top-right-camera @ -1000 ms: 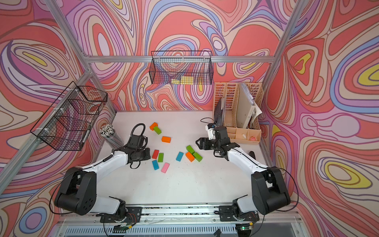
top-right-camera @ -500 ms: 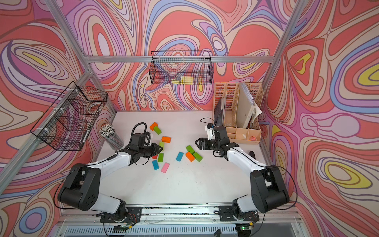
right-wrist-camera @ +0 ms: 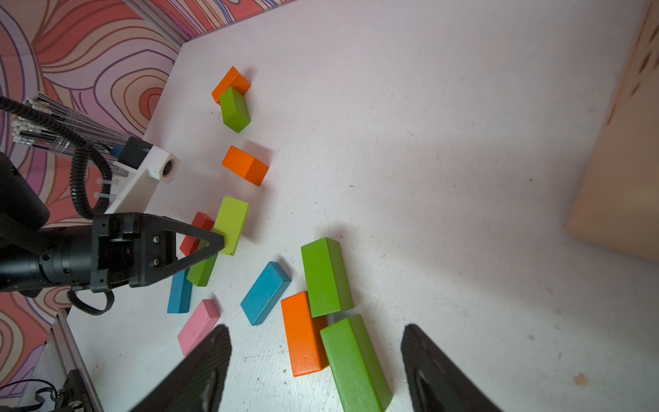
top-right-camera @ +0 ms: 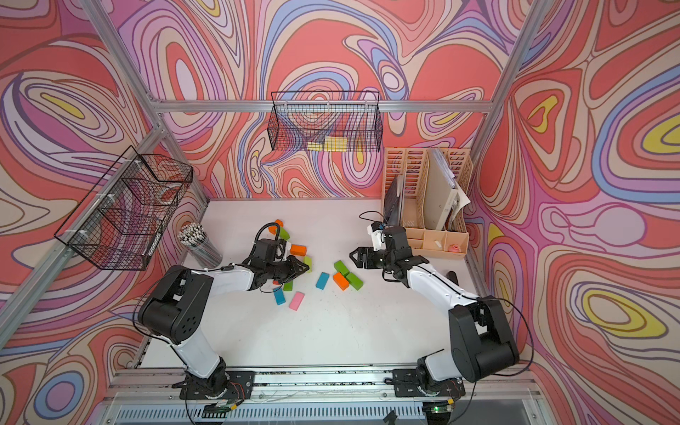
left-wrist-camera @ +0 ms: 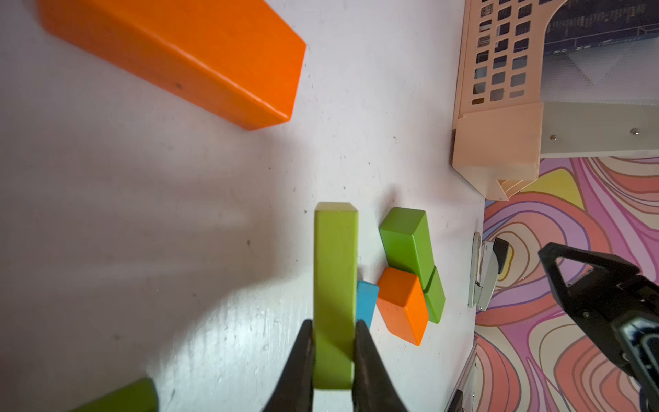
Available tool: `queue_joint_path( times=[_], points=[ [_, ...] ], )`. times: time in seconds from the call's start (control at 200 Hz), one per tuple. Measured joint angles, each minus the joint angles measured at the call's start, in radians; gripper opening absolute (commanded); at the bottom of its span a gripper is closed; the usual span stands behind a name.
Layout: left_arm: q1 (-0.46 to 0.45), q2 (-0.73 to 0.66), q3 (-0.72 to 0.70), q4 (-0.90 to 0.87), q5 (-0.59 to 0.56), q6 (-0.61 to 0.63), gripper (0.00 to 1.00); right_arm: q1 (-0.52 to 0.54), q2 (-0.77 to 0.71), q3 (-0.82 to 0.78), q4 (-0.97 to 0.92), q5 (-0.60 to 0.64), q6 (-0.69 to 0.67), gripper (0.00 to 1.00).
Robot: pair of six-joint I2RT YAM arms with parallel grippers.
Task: Assemble the letter c with building blocks
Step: Place the building block at the center of the board.
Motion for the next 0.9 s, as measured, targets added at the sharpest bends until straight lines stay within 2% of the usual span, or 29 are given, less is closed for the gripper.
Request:
queue_joint_path(
  times=[0.315, 0.526, 0.901],
  points=[
    [-0.008, 0.074, 0.019, 0.051, 0.004, -0.048, 0.13, 0.0, -0.001, 0.0, 0.0, 0.0, 0.0, 0.79],
    [-0.008, 0.114, 0.047, 0.064, 0.019, -0.048, 0.17, 0.0, -0.001, 0.0, 0.0, 0.0, 0.0, 0.79],
    [-0.013, 0.131, 0.092, 0.013, 0.014, -0.035, 0.38, 0.0, -0.001, 0.0, 0.0, -0.002, 0.0, 0.79]
  ],
)
